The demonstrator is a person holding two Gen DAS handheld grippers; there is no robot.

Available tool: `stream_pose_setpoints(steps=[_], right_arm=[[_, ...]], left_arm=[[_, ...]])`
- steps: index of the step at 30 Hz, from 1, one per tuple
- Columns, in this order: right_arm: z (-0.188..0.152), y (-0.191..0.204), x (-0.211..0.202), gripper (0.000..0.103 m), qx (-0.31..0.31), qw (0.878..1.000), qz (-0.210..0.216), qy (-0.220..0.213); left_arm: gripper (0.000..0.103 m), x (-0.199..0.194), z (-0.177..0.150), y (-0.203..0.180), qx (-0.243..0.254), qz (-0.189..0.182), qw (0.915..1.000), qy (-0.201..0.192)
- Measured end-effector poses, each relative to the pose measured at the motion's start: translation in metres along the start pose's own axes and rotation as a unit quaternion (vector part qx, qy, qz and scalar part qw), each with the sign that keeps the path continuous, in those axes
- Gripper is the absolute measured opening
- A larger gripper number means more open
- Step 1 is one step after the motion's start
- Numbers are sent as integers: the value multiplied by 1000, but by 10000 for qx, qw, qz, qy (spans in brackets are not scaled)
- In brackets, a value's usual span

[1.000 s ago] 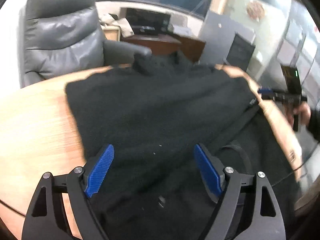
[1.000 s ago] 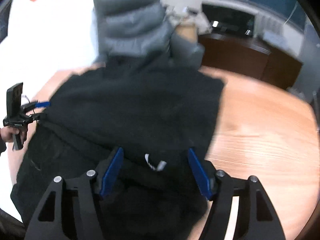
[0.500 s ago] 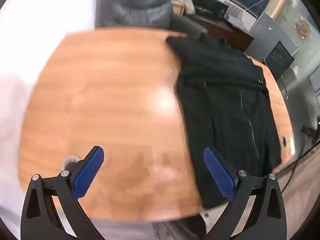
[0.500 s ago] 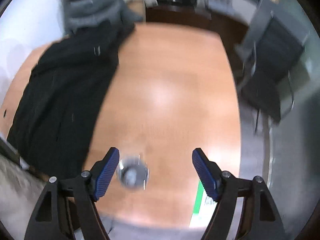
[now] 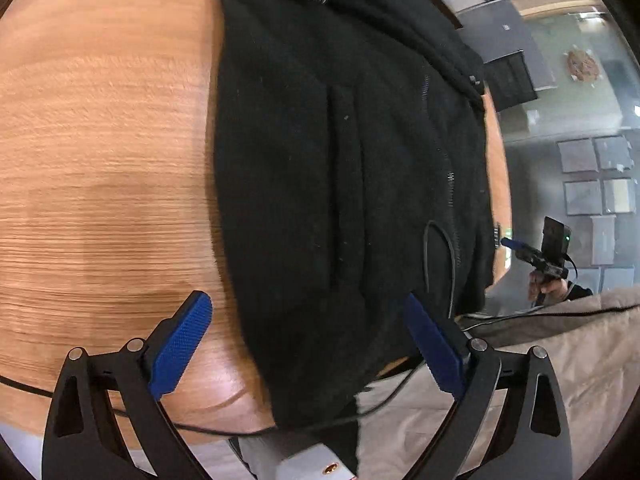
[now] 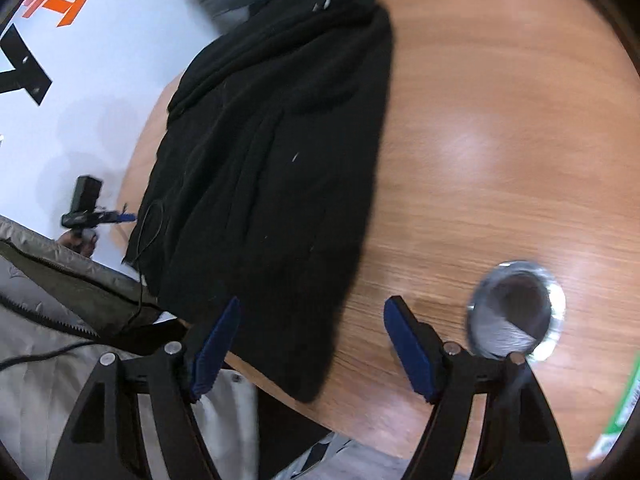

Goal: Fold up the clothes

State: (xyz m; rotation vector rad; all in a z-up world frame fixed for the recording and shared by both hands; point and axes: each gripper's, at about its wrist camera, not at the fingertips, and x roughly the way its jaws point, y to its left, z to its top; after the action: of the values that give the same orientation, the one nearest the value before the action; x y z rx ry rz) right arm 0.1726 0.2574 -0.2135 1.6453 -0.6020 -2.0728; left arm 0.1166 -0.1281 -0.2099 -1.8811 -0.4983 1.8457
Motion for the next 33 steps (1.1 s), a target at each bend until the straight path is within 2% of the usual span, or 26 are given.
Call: stream_pose_setpoints(steps=[4, 7, 11, 14, 15, 16, 17, 18, 19, 23, 25, 28, 31, 33], right_arm=[[-5, -12, 21, 79, 58, 9998, 153, 135], [3, -21, 37, 77, 139, 9992, 372, -79], [2, -18, 51, 75, 206, 9967, 779, -110], [2, -6, 73, 56, 78, 9941, 1076, 117], [3, -4, 78, 48, 84, 9940, 1086, 137], [4, -2, 83, 41, 91, 9938, 1095, 157], [5, -1, 88, 36, 98, 9937, 1105, 178], [5, 1, 93, 24, 104, 9935, 1114, 198], [5, 2, 95, 16, 116, 9934, 1123, 220], [-2, -7, 84, 15, 275, 9927, 1089, 445], [1, -7, 76, 13, 311, 9917, 1137, 508], [9, -3, 43, 11, -3, 9900, 1395, 187], [28, 22, 8, 10, -406, 9865, 1575, -213], [45, 37, -10, 10, -717, 9820, 1683, -466]], left_arm=[[101, 13, -5, -10, -10, 27, 9999, 137], [102, 17, -6, -17, -40, 92, 9999, 21], [102, 25, -4, -25, -18, 47, 9998, 199], [96, 34, -11, -31, -129, 125, 9996, 203], [89, 32, -11, -30, -202, 143, 9995, 194], [67, 30, -10, -25, -281, 166, 9992, 220], [51, 29, -10, -21, -360, 194, 9988, 264], [32, 30, -10, -18, -417, 213, 9984, 303], [31, 31, -10, -17, -461, 225, 9981, 338], [24, 33, -8, -14, -772, 46, 9962, 405], [19, 27, -8, -15, -964, -136, 9948, 300], [15, 3, -6, -21, -1309, -713, 9887, -165], [12, -22, -1, -38, -1574, -1392, 9745, -786], [12, -29, 4, -52, -1650, -1649, 9669, -1031]])
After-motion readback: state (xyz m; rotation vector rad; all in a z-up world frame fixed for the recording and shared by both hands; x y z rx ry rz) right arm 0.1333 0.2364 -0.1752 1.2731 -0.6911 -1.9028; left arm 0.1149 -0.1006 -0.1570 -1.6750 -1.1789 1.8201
